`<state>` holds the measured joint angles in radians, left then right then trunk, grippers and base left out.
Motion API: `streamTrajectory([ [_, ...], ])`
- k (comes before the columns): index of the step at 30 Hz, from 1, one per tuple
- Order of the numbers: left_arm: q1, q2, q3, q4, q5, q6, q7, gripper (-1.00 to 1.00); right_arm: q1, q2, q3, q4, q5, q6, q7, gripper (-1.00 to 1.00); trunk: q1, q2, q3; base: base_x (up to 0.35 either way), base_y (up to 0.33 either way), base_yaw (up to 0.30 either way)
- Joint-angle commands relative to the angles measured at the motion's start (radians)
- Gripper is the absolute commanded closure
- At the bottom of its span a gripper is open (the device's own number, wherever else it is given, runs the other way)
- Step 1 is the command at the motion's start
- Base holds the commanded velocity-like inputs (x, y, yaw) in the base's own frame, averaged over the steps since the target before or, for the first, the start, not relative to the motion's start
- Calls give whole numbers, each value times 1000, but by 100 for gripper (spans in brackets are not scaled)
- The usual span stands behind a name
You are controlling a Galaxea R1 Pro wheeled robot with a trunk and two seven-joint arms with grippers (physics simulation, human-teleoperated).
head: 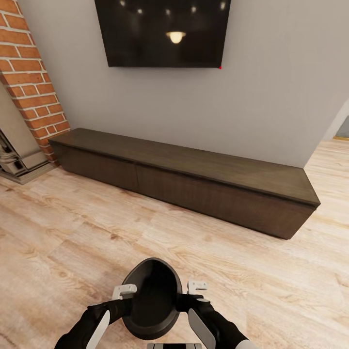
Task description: Place each of the two pumpkins and all three candles from the living room inside a cabinet in the living room (use any cabinet), then make sure every cabinet is closed, and position the cauldron so it is next to a table in the living room.
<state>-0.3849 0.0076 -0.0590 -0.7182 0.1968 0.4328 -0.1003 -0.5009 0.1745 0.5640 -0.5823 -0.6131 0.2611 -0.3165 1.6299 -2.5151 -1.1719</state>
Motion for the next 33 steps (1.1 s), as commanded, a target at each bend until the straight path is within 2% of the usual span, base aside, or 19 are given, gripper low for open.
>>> streamTrajectory([
  [1, 0, 2, -1, -1, -8, 4, 5, 100, -1, 0, 2, -1, 0, 4, -10, 100, 0, 0, -1, 0, 0, 0],
  [6, 0, 2, -2, 0, -8, 4, 5, 100, -1, 0, 2, -1, 1, 4, -10, 100, 0, 0, -1, 0, 0, 0],
  [10, 0, 2, -2, 0, -8, 4, 5, 100, -1, 0, 2, -1, 1, 4, -10, 100, -2, 1, 15, 0, 0, 0],
  [24, 0, 1, -2, 0, -8, 4, 4, 100, -1, 0, 2, -1, 1, 4, -10, 100, -2, 1, 15, 0, 0, 0],
  [33, 0, 1, -2, 0, -8, 4, 5, 100, -1, 0, 2, -1, 1, 4, -10, 100, -6, 3, 49, 0, 0, 0],
])
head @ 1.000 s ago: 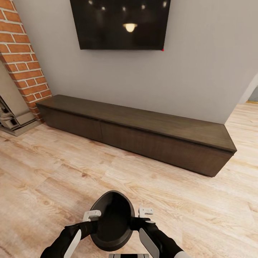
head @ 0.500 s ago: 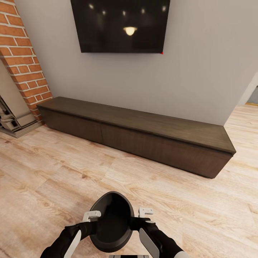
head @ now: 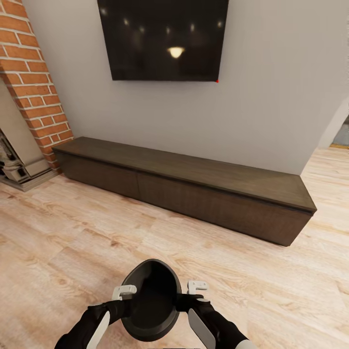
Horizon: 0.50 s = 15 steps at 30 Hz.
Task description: Place each of the two pumpkins and all three candles from the living room inside a cabinet in the living room (use any cabinet), then make sure every cabinet is closed, and position the cauldron so it is next to a table in the living room.
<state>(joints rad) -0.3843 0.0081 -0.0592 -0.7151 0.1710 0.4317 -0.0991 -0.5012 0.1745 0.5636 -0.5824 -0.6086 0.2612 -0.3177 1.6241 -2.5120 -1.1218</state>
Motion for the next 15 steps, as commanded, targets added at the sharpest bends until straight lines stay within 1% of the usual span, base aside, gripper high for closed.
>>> streamTrajectory([
  [1, -1, 1, -2, -3, 18, 5, 4, 100, 0, 0, 2, -1, -4, 4, -9, 100, -1, 0, 3, 0, 0, 0],
  [15, -1, 0, -2, -3, 18, 5, 3, 100, 0, 0, 2, -1, -3, 4, -9, 100, -7, 3, 57, 0, 0, 0],
])
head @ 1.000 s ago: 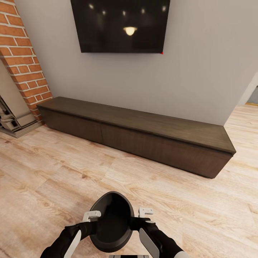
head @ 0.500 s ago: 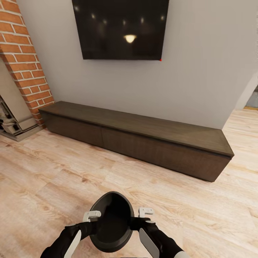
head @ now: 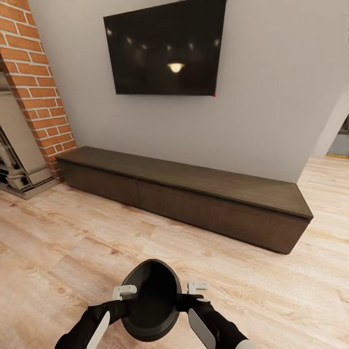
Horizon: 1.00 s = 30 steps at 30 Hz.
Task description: Place each of the two pumpkins and all three candles from the living room inside a cabinet in the living room (use any cabinet), then make sure every cabinet is closed, and position the cauldron so it is next to a table in the living room.
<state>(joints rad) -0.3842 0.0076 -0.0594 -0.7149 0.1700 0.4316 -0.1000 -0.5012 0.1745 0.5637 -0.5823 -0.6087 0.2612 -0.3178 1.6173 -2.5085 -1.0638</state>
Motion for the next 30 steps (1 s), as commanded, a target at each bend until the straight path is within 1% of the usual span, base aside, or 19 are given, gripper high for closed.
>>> streamTrajectory([
  [1, -1, 1, -2, -3, 18, 6, 4, 100, 0, 0, 2, -1, -3, 4, -9, 100, -1, 0, 3, 0, 0, 0],
  [30, -1, 1, -2, -3, 18, 6, 4, 100, 0, 0, 2, -3, -5, 3, -9, 100, -14, 7, 115, 0, 0, 0],
])
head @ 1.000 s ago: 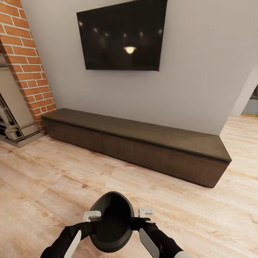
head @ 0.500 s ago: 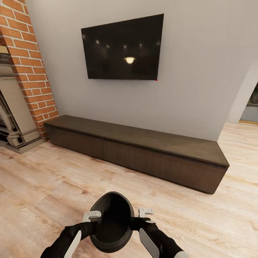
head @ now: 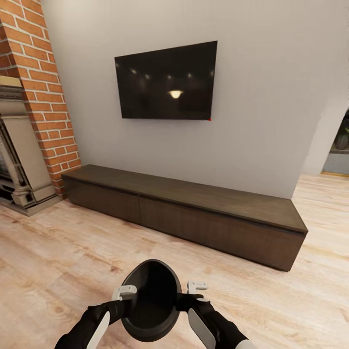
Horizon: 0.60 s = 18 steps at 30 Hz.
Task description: Place each of the two pumpkins and all three candles from the living room inside a cabinet in the living room (use any cabinet), then make sure every cabinet is closed, and position the cauldron so it is next to a table in the living room.
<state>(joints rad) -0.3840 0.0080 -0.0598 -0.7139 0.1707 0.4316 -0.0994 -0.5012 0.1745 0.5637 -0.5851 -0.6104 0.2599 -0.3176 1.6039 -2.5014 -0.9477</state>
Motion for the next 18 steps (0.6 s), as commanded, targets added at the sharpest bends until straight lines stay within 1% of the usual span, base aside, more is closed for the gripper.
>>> streamTrajectory([
  [1, -1, 1, -2, -4, 18, 6, 4, 100, 0, 0, 2, -1, -3, 4, -9, 100, -1, 0, 3, 0, 0, 0],
  [8, -1, 1, -2, -4, 18, 6, 4, 100, 0, 0, 2, -11, -3, 4, -9, 100, -4, 1, 30, 0, 0, 0],
  [18, -1, 1, -2, -6, 18, 6, 3, 100, 0, 0, 3, -16, -2, 4, -9, 100, -42, 71, 61, 0, 0, 0],
])
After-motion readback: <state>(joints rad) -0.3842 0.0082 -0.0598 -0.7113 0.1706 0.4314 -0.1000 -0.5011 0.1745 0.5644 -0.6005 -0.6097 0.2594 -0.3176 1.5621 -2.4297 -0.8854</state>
